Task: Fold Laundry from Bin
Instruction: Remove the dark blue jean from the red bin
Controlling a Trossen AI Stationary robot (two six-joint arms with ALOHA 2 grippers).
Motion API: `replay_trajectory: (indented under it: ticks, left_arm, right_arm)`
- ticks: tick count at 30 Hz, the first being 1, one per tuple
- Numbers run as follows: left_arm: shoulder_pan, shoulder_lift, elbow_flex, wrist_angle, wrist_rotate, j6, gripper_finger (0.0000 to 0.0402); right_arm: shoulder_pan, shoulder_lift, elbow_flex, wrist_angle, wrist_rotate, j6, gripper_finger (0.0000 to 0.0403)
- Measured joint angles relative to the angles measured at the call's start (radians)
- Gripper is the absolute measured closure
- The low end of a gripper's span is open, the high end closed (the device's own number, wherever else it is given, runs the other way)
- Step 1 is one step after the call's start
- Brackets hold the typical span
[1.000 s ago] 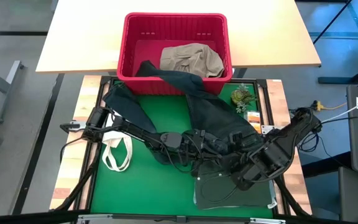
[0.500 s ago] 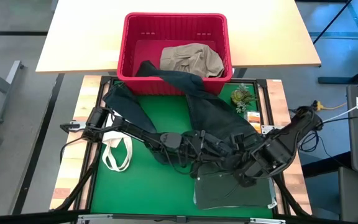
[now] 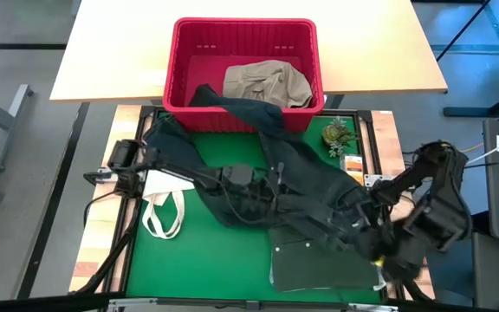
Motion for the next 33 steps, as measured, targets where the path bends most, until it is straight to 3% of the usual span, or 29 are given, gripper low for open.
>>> replay_trajectory:
  ticks: [9,14,19,25,33]
  left_arm:
    - [0.055,-0.235,0.000,-0.554,-0.032,0.171,0.0217]
    - [0.064,-0.382,0.000,-0.821,-0.081,0.168,0.0222]
    - [0.056,-0.477,0.000,-1.084,-0.079,0.116,0.0223]
    - [0.008,-0.494,-0.001,-1.476,-0.096,0.084,0.0223]
    - [-0.005,-0.488,-0.001,-1.816,-0.275,-0.036,0.0223]
  right_arm:
    - [0.196,0.000,0.000,0.074,-0.014,0.108,0.0399]
    - [0.251,0.000,0.000,0.092,-0.012,0.250,0.0397]
    - [0.272,0.000,0.000,0.106,0.031,0.288,0.0398]
    - [0.269,0.000,0.000,0.106,0.050,0.289,0.0398]
    - [0.269,0.000,0.000,0.107,0.073,0.289,0.0400]
